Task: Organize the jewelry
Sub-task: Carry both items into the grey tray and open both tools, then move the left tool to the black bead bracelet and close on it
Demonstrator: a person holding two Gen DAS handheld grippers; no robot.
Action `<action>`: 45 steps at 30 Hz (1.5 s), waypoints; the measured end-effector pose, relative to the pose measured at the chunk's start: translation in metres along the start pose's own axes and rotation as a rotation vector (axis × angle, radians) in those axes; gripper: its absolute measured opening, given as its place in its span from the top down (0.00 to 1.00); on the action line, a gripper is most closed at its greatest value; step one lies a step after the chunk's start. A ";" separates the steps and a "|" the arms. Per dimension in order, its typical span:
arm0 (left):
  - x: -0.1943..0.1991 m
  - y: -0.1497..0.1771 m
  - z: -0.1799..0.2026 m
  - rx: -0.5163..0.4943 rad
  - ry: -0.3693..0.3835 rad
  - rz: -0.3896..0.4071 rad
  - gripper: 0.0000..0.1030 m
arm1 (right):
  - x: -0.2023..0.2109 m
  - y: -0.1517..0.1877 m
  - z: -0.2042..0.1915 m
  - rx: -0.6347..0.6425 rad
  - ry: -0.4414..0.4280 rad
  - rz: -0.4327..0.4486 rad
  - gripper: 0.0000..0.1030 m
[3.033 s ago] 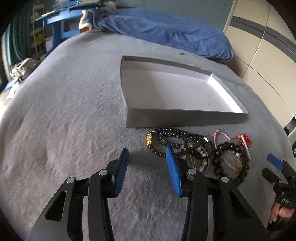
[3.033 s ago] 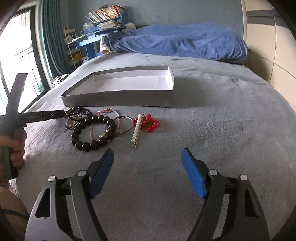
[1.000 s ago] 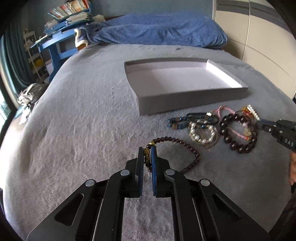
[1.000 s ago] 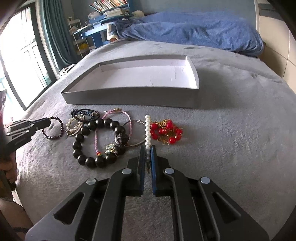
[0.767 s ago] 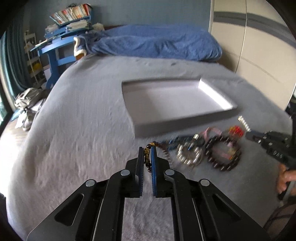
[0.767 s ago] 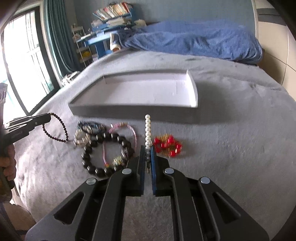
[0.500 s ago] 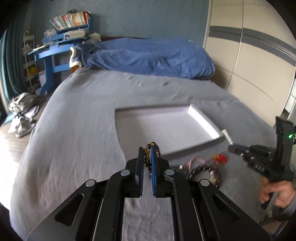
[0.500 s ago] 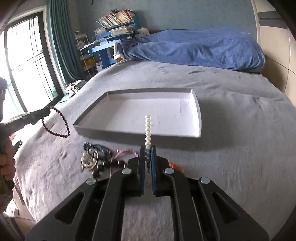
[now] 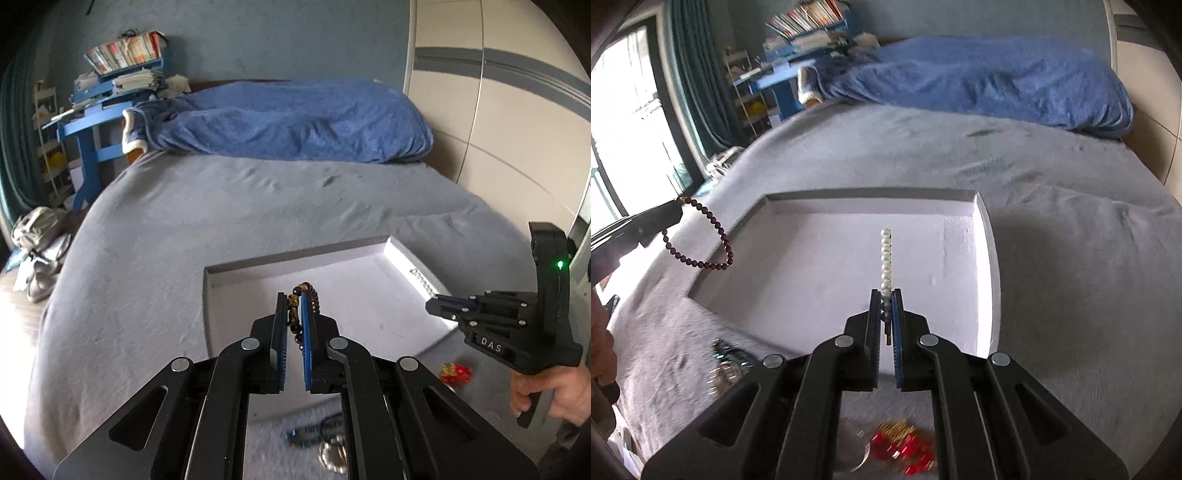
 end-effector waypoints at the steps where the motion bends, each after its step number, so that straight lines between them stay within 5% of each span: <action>1: -0.010 0.002 -0.001 0.001 -0.008 -0.016 0.93 | -0.006 -0.001 0.002 0.000 0.006 -0.013 0.95; 15: -0.054 0.041 -0.016 -0.006 -0.099 -0.134 0.91 | -0.041 0.016 -0.003 0.045 0.052 -0.116 0.94; 18: -0.048 0.044 -0.018 -0.010 -0.114 -0.115 0.61 | -0.037 0.016 -0.005 0.039 0.044 -0.104 0.91; 21: -0.039 0.049 -0.016 -0.014 -0.114 -0.092 0.56 | -0.023 0.019 -0.005 0.030 0.031 -0.062 0.73; 25: -0.016 0.054 -0.011 -0.013 -0.129 -0.029 0.30 | 0.002 0.026 -0.003 0.013 0.013 0.021 0.69; 27: -0.005 0.058 -0.007 -0.015 -0.128 -0.002 0.23 | 0.018 0.032 0.000 0.007 0.008 0.075 0.53; 45: 0.027 0.129 0.013 0.081 -0.014 -0.055 0.21 | 0.069 0.106 0.026 -0.110 0.064 0.108 0.35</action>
Point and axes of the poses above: each gripper's, at about its wrist camera, not at the fingertips, and x roughly against the way its jaws point, z to its right, y to its underside, the point moved 4 cm from there along -x, roughly the way its jaws point, and after that the axes turned 7 degrees about y, right-handed, at the moved point
